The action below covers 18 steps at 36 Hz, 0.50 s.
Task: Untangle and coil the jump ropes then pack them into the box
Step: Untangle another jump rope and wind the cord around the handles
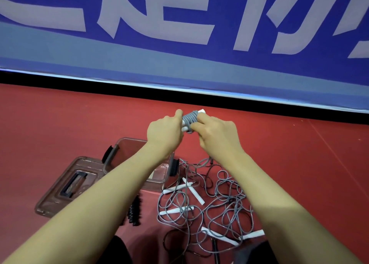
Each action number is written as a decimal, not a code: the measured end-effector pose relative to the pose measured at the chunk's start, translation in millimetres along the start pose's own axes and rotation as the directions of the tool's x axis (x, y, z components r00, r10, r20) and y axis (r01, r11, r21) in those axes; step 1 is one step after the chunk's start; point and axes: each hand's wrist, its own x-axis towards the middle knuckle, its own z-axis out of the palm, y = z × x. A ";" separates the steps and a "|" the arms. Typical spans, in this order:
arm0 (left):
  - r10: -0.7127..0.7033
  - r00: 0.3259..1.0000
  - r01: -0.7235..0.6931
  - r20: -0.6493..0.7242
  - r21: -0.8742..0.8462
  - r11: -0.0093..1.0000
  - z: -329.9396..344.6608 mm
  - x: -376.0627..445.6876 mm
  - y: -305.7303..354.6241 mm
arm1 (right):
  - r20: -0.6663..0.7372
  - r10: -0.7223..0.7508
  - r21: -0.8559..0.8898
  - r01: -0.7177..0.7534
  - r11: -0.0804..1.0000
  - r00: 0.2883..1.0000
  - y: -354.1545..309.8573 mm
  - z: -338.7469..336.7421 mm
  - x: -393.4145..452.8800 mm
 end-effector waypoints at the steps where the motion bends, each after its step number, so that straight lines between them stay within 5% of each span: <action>1: 0.025 1.000 -0.025 0.012 0.023 0.999 0.0 0.3 1.0 | -0.074 0.001 -0.009 -0.001 1.000 0.997 -3.2 2.1 0.4; 4: 0.080 0.995 -0.085 0.064 0.087 0.993 0.2 0.8 1.8 | -0.128 0.180 0.202 -0.153 0.968 0.975 -10.5 6.7 -1.1; 7: 0.122 0.988 -0.136 0.094 0.147 0.980 1.6 0.5 0.9 | 0.064 0.475 0.492 -0.442 0.750 0.877 -9.4 10.8 1.2; 14: 0.198 0.974 -0.217 0.110 0.203 0.955 5.8 7.2 -8.3 | 0.241 0.370 0.235 -0.424 0.875 0.897 -12.8 4.5 8.2; 18: 0.313 0.944 -0.296 -0.103 0.153 0.943 -2.5 8.0 -15.8 | 0.232 0.358 0.193 -0.404 0.894 0.904 -8.6 1.3 10.1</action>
